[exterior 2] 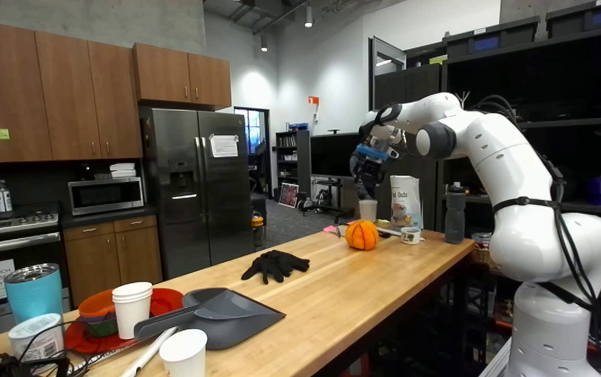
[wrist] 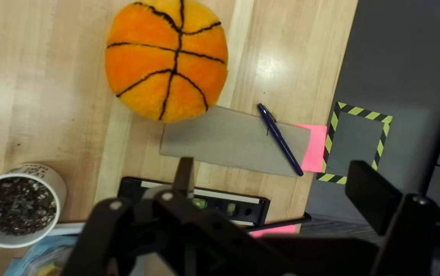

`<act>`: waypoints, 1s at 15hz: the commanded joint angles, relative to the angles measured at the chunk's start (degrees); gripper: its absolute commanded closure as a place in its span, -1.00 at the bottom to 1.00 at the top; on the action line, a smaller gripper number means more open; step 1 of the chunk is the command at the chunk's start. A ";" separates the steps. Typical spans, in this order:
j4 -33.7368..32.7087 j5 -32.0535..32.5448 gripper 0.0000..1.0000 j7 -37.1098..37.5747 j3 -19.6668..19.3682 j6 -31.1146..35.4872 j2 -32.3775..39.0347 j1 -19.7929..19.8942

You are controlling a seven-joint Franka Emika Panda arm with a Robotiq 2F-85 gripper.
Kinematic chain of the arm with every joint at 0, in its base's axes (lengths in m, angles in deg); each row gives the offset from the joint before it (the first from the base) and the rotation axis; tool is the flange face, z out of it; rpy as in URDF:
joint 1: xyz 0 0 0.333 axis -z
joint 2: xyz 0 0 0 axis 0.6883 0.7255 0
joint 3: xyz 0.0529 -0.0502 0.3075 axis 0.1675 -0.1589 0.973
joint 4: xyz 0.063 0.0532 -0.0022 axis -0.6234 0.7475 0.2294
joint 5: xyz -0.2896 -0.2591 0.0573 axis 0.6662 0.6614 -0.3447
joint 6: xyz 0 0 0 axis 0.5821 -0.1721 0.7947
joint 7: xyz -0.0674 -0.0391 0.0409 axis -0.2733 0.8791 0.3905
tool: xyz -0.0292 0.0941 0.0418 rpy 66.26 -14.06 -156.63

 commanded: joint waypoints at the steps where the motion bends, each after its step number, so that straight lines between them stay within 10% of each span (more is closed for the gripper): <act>1: -4.49 -0.27 -1.00 4.50 2.64 2.16 4.43 1.44; 7: -8.47 1.29 -1.00 8.93 4.66 1.07 8.93 1.94; 8: -9.15 1.78 -0.50 10.56 4.78 -0.19 9.50 1.96; 13: -12.48 6.17 0.11 18.18 4.61 -11.57 11.31 2.27; 14: -13.29 6.76 -0.65 18.76 4.64 -13.61 11.70 2.44; 15: -14.03 7.13 -0.62 19.22 4.73 -15.49 11.98 2.66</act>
